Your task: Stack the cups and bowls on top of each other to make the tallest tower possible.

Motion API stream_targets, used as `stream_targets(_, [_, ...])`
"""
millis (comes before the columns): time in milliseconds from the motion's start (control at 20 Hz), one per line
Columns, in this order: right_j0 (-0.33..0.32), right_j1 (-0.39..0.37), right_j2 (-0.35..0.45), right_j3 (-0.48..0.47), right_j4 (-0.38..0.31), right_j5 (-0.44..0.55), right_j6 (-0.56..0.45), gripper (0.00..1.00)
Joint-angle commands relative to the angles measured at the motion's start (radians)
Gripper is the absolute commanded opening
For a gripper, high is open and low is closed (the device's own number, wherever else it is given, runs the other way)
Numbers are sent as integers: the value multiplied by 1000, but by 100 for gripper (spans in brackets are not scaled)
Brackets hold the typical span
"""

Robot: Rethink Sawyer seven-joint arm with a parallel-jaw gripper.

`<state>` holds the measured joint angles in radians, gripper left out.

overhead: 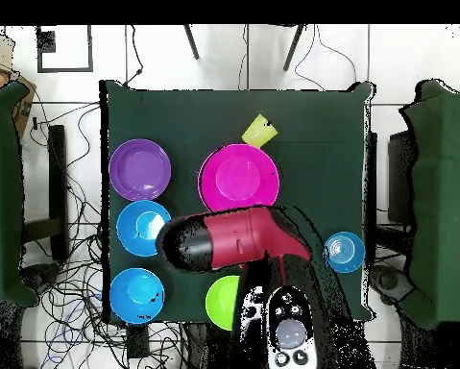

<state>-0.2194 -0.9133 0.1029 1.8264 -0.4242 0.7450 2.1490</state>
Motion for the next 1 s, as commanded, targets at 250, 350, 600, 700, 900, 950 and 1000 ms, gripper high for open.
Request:
stream_targets(250, [77, 58, -54, 41, -36, -69, 135, 100])
stream_targets(350, [78, 79, -59, 34, -23, -99, 150, 100])
stream_targets(600, [67, 110, -82, 69, -29, -193, 150, 100])
stream_targets(700, [70, 134, -92, 77, -39, -232, 155, 100])
stream_targets(900, [102, 185, -117, 71, -33, -281, 175, 100])
stream_targets(950, [104, 194, -119, 67, -25, -288, 170, 100])
stream_targets(1000, [100, 202, -115, 69, -12, -302, 166, 100])
